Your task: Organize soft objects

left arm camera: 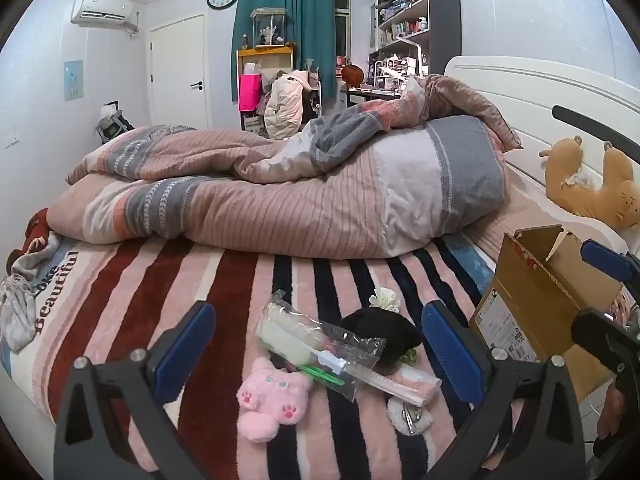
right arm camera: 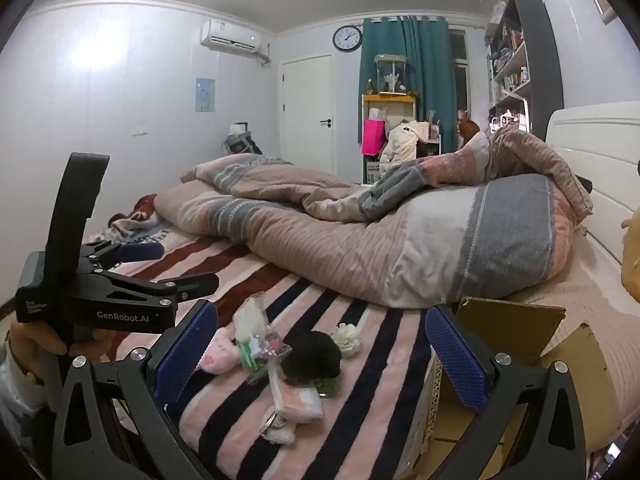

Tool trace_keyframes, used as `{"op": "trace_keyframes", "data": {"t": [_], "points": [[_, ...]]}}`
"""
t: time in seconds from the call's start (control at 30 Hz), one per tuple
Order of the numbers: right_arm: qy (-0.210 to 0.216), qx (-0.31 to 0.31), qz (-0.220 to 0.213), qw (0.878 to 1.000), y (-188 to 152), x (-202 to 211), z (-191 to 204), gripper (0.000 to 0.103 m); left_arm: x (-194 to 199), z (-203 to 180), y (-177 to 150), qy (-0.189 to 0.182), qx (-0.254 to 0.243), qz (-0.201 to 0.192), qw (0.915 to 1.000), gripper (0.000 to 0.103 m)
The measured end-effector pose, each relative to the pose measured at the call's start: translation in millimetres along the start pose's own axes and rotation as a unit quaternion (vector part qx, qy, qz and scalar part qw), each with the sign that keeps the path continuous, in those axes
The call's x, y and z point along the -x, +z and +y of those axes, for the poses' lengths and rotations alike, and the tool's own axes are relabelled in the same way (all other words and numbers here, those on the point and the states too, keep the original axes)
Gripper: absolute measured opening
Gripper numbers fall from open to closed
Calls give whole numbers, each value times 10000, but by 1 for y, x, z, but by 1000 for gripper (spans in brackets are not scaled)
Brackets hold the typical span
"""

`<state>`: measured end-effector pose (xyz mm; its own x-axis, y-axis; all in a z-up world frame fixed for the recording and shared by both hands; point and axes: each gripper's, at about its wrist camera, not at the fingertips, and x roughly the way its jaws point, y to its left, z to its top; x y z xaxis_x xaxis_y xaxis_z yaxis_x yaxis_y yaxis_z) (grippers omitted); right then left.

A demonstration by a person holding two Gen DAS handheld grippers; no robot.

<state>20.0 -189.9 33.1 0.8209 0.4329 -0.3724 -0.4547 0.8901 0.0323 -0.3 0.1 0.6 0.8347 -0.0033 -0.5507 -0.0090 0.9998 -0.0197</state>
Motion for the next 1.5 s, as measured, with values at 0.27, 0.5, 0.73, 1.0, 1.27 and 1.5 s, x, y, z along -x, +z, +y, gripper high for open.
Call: {"op": "trace_keyframes", "data": {"t": [0.27, 0.5, 0.73, 1.0, 1.27, 1.5], "points": [[59, -60, 26, 10000, -6, 1, 1, 103, 3, 1, 4, -22, -2, 2, 10000, 103], [113, -211, 142, 9996, -2, -2, -4, 103, 5, 2, 4, -22, -23, -8, 10000, 103], [148, -217, 144, 9996, -3, -1, -5, 103, 1, -1, 3, -54, -8, 5, 10000, 103], [170, -211, 150, 9995, -4, 1, -6, 103, -1, -1, -3, -73, 8, -13, 10000, 103], [128, -174, 142, 9997, -4, 2, -5, 103, -1, -1, -2, -70, 22, -10, 10000, 103], [135, -179, 129, 9997, -4, 4, -2, 103, 0, 1, -2, -58, 45, -19, 10000, 103]]}}
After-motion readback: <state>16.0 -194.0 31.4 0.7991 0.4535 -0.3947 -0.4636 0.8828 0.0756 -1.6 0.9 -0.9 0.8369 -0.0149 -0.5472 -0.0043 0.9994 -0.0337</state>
